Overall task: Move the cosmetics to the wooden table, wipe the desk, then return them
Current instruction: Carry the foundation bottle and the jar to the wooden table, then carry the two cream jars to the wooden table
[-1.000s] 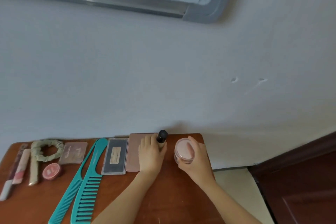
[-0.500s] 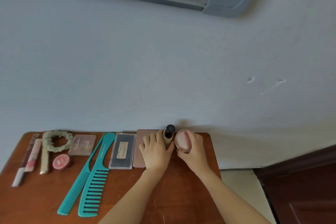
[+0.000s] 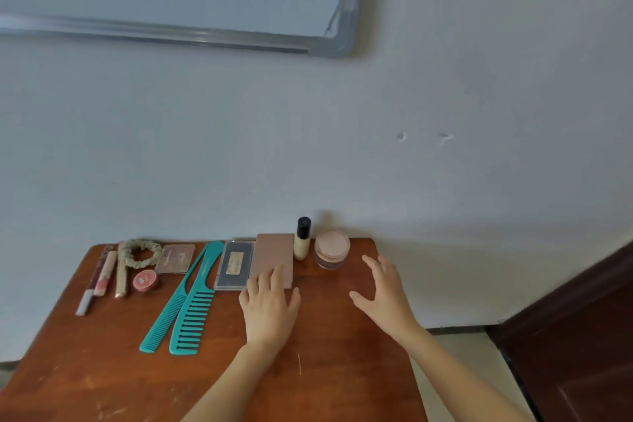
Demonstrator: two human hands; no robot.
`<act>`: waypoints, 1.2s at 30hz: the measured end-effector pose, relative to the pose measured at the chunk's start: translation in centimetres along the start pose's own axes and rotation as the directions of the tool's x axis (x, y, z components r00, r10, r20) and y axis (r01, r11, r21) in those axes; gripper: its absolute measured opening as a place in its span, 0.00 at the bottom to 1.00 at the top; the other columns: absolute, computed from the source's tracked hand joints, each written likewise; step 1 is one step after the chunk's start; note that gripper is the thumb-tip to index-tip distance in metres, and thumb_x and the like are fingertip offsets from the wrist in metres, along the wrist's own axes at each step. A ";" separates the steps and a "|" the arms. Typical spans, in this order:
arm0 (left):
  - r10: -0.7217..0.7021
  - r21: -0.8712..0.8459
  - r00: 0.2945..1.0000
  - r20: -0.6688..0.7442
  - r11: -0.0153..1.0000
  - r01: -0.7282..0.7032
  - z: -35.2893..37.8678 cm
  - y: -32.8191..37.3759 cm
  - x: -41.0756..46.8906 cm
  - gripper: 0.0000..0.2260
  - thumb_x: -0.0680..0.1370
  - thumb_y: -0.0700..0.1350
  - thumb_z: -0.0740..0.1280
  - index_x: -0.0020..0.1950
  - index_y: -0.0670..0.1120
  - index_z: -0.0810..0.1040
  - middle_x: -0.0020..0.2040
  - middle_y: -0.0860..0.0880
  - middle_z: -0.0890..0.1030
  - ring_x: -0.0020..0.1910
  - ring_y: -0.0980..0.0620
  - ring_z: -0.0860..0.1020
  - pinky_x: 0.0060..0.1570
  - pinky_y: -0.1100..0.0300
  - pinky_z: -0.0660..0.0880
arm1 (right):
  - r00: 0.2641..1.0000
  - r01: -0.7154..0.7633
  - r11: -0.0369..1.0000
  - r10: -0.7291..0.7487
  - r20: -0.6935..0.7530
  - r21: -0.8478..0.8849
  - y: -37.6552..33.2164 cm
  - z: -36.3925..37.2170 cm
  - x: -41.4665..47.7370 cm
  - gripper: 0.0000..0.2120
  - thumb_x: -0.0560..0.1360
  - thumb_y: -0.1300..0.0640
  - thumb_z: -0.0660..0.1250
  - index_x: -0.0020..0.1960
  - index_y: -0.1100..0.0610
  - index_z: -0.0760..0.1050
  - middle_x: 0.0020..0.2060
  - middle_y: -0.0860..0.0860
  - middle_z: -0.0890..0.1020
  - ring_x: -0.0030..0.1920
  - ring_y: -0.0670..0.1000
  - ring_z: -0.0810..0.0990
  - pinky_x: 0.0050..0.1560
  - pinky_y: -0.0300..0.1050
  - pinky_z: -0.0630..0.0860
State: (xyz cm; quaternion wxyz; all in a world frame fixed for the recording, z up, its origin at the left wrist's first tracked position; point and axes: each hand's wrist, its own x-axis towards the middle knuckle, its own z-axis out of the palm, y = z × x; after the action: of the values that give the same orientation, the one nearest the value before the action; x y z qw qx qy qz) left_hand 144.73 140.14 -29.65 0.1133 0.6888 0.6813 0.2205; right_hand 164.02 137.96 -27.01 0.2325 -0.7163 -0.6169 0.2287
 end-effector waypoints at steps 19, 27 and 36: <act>0.817 -0.375 0.559 0.142 0.567 -0.734 -2.1 12.5 -11.4 0.25 0.72 0.54 0.53 0.59 0.42 0.76 0.55 0.42 0.80 0.55 0.38 0.77 0.51 0.44 0.74 | 0.661 -0.617 0.784 0.475 -0.582 -0.061 2.6 -8.8 -30.4 0.29 0.74 0.50 0.65 0.72 0.53 0.59 0.72 0.54 0.58 0.72 0.53 0.55 0.70 0.44 0.55; 0.944 -0.582 0.022 0.329 0.221 -0.782 -5.1 8.6 -18.3 0.41 0.64 0.64 0.38 0.72 0.47 0.62 0.71 0.50 0.65 0.70 0.51 0.61 0.68 0.56 0.58 | 0.443 -0.849 0.518 0.591 -0.674 -0.105 -2.8 0.5 -44.7 0.20 0.61 0.53 0.78 0.50 0.59 0.80 0.53 0.65 0.78 0.52 0.67 0.79 0.48 0.58 0.76; 0.933 -0.759 -0.320 0.163 -0.089 -0.645 -10.5 10.1 -32.3 0.40 0.65 0.63 0.42 0.70 0.45 0.66 0.70 0.48 0.68 0.70 0.50 0.62 0.70 0.56 0.57 | 0.029 -0.928 0.321 0.567 -0.823 0.189 -11.6 3.9 -60.4 0.20 0.69 0.55 0.72 0.59 0.59 0.76 0.63 0.64 0.71 0.64 0.66 0.68 0.59 0.58 0.68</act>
State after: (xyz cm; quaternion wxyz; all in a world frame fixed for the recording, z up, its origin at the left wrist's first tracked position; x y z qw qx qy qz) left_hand 149.76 106.24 -20.67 0.2971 0.9316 -0.2001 0.0623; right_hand 144.50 79.87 -20.53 0.1548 -0.9753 0.0200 -0.1561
